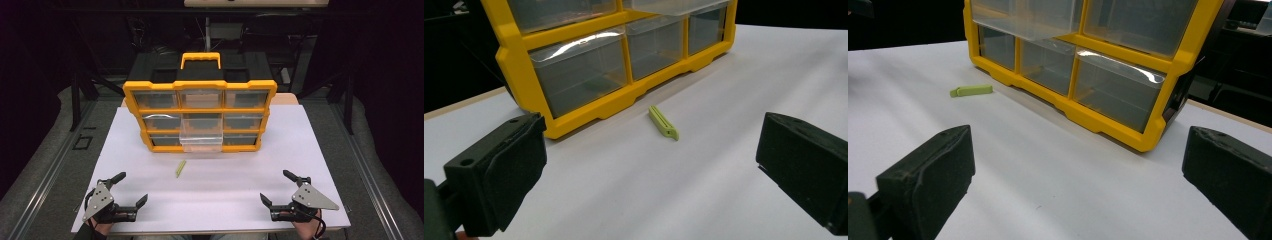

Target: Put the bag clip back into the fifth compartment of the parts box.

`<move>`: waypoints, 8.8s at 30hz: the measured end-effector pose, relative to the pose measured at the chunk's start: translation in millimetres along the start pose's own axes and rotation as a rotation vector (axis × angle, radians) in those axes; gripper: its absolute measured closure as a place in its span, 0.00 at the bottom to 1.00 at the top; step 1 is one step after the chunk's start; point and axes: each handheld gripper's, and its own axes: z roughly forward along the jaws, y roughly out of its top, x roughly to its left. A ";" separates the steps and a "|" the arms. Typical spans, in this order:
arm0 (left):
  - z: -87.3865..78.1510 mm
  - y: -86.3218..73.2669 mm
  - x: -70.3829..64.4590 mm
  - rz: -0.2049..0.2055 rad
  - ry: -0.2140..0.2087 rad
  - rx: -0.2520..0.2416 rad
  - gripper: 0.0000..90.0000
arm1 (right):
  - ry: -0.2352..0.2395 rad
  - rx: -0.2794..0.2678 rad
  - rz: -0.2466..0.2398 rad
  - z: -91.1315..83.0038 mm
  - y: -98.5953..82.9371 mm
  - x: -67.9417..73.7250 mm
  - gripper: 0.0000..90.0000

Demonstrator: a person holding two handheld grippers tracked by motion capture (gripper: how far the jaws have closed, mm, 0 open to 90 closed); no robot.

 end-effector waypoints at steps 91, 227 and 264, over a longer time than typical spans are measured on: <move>102.6 46.8 -21.2 -0.034 0.036 0.395 0.00 | 0.009 0.049 -0.017 6.6 -3.7 -0.3 0.01; 132.3 72.8 0.9 -0.094 0.003 0.574 0.90 | -0.004 0.091 -0.028 9.9 -5.6 0.4 0.03; 114.2 94.7 25.4 -0.020 -0.094 0.584 0.90 | -0.006 0.109 -0.012 13.8 -9.4 -3.6 0.03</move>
